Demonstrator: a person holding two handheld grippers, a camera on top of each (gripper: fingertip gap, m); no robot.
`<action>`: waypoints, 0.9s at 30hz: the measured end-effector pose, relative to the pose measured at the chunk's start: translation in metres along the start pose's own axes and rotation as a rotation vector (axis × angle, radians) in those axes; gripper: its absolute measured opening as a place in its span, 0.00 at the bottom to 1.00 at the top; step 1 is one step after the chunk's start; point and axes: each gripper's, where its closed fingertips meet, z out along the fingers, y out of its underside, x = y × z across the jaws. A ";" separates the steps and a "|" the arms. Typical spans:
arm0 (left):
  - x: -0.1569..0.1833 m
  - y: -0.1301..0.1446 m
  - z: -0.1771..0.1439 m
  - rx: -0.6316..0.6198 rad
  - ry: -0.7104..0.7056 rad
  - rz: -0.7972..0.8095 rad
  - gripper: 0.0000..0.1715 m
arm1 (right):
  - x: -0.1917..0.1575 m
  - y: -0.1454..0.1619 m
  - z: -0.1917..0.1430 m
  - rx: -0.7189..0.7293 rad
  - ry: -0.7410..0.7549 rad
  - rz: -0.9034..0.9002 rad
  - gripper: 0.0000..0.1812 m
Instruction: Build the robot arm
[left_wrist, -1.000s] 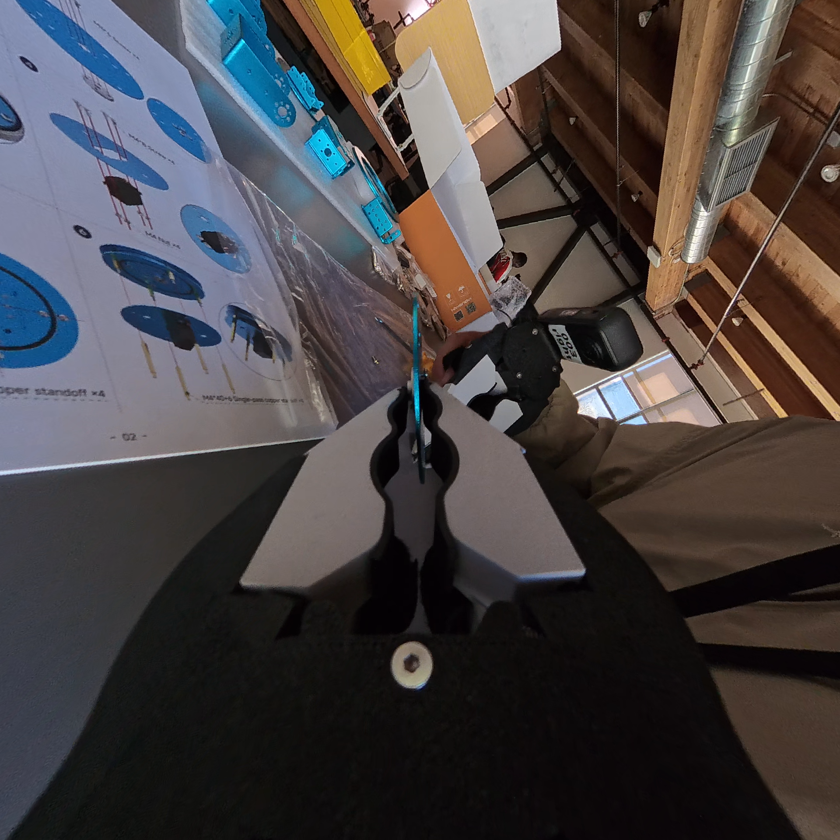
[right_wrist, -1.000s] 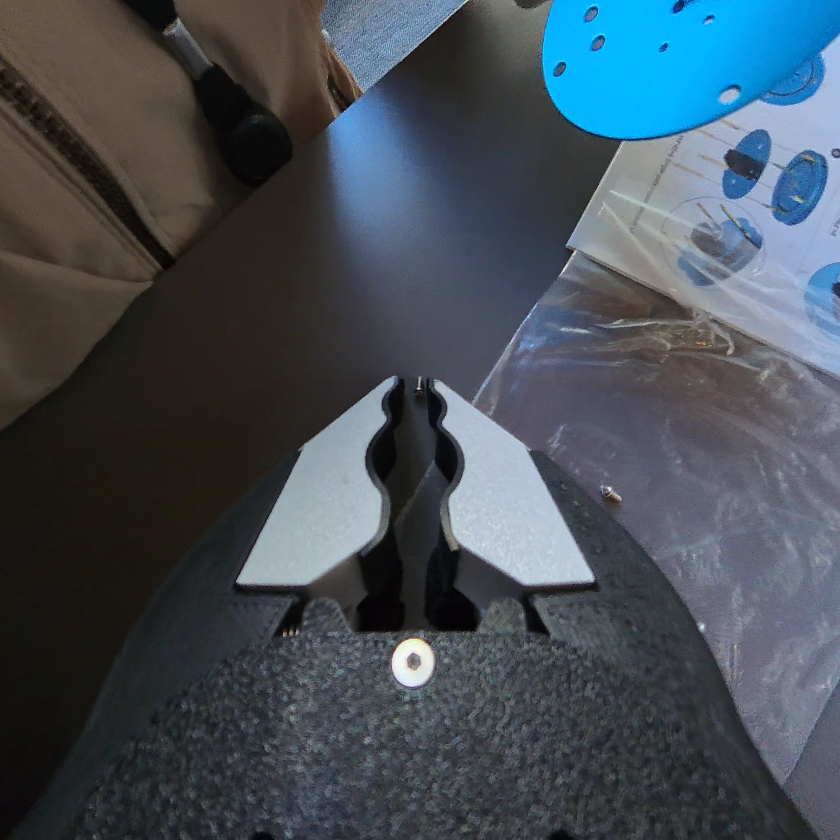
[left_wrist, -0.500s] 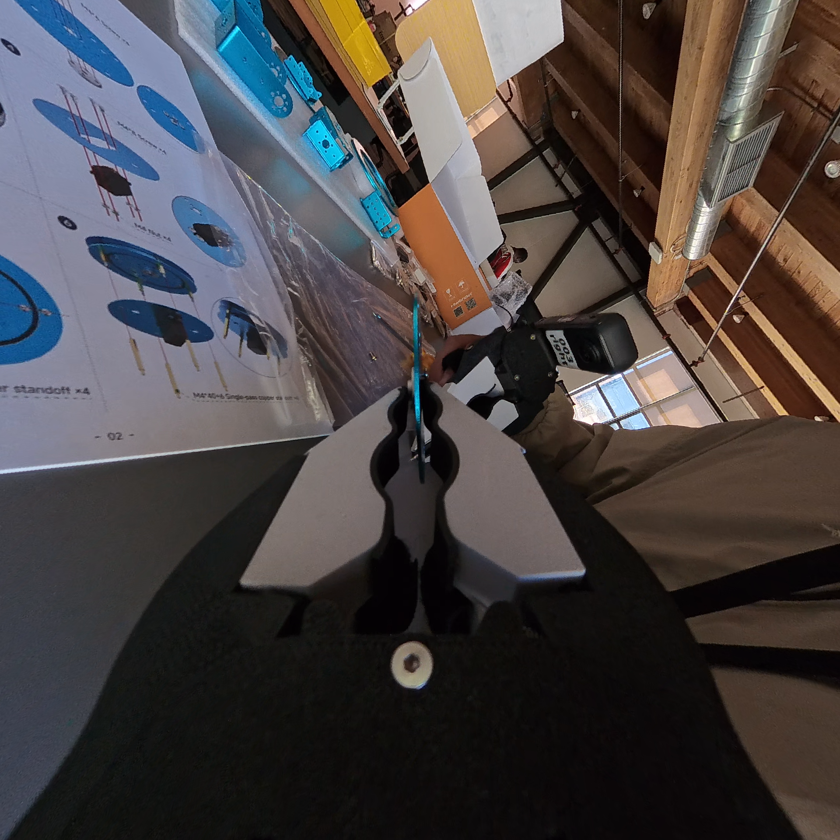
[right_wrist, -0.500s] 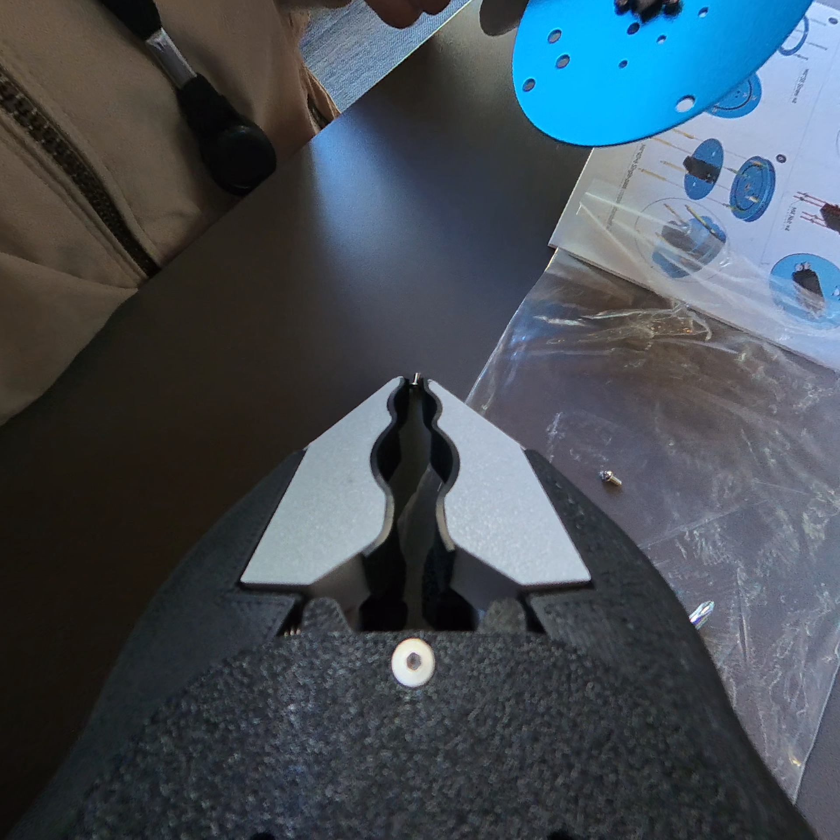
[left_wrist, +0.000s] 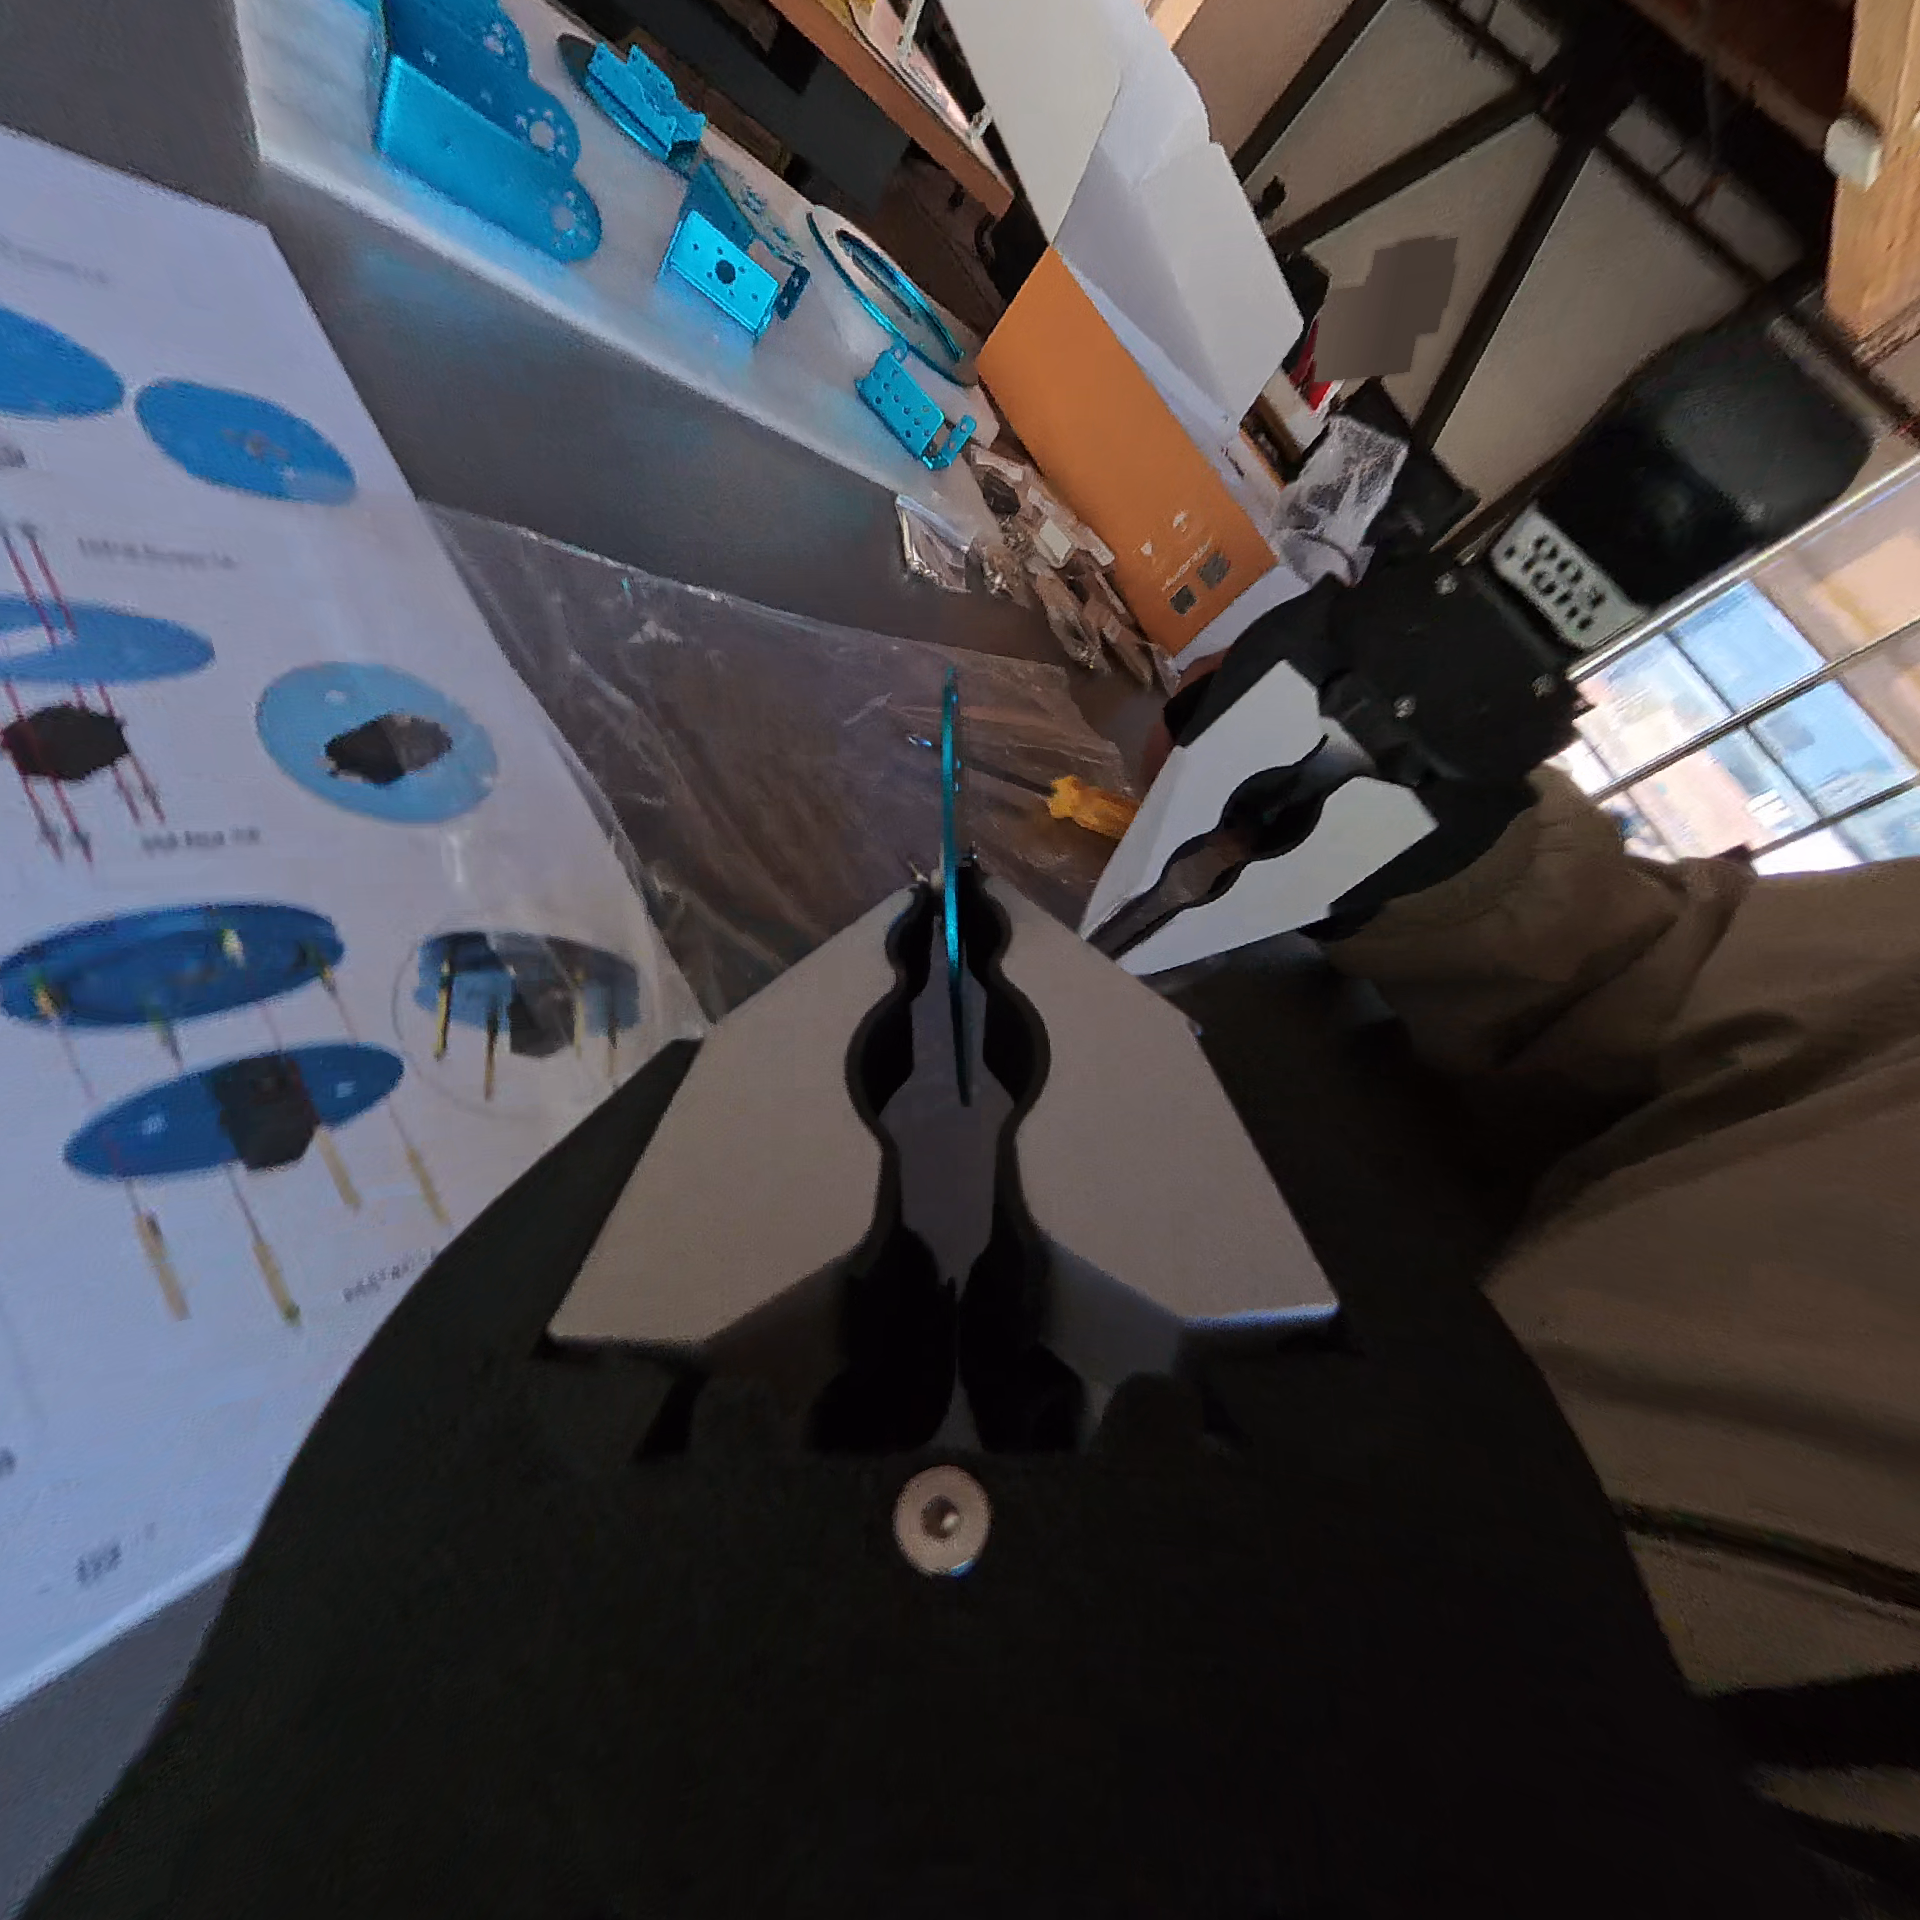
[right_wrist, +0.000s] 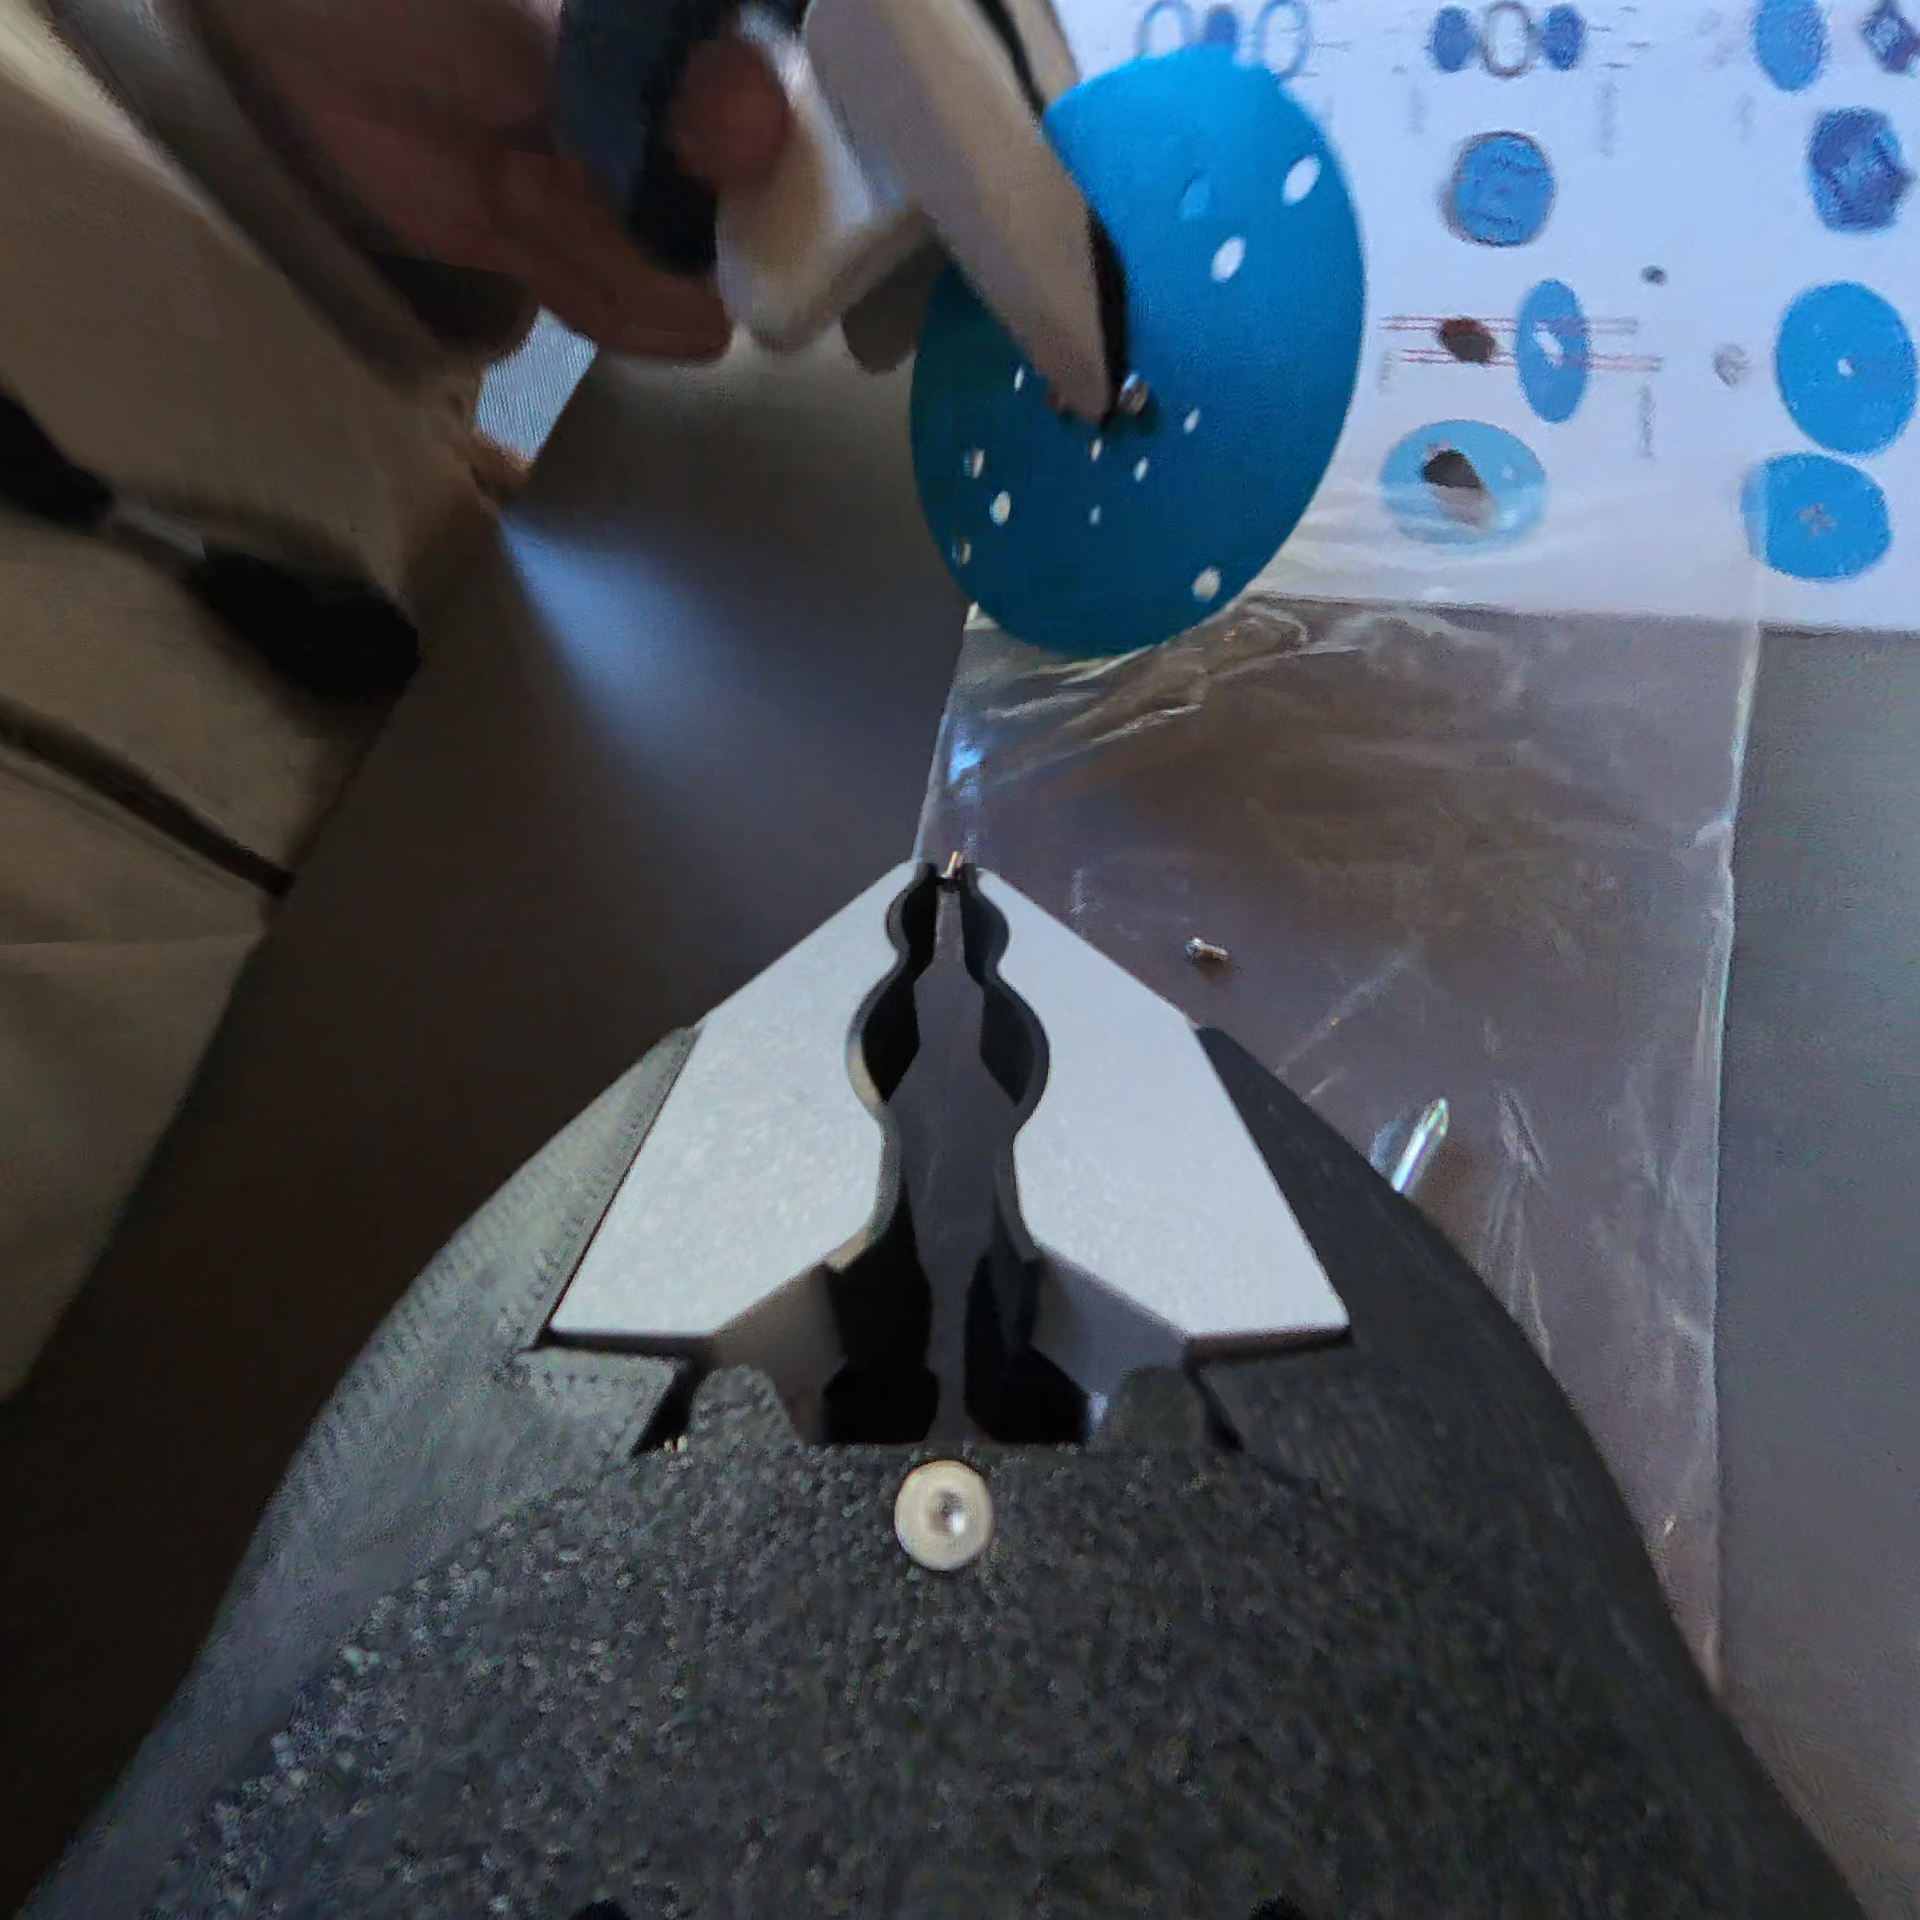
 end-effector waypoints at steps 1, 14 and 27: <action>-0.001 -0.003 0.007 -0.008 -0.014 0.039 0.03 | 0.005 -0.004 -0.004 0.020 0.006 0.057 0.02; -0.002 -0.013 0.067 0.012 0.122 -0.317 0.03 | 0.058 -0.015 -0.025 -0.230 0.285 0.031 0.02; -0.010 -0.009 0.077 -0.018 0.100 -0.400 0.03 | 0.078 -0.021 -0.025 -0.643 0.513 -1.100 0.02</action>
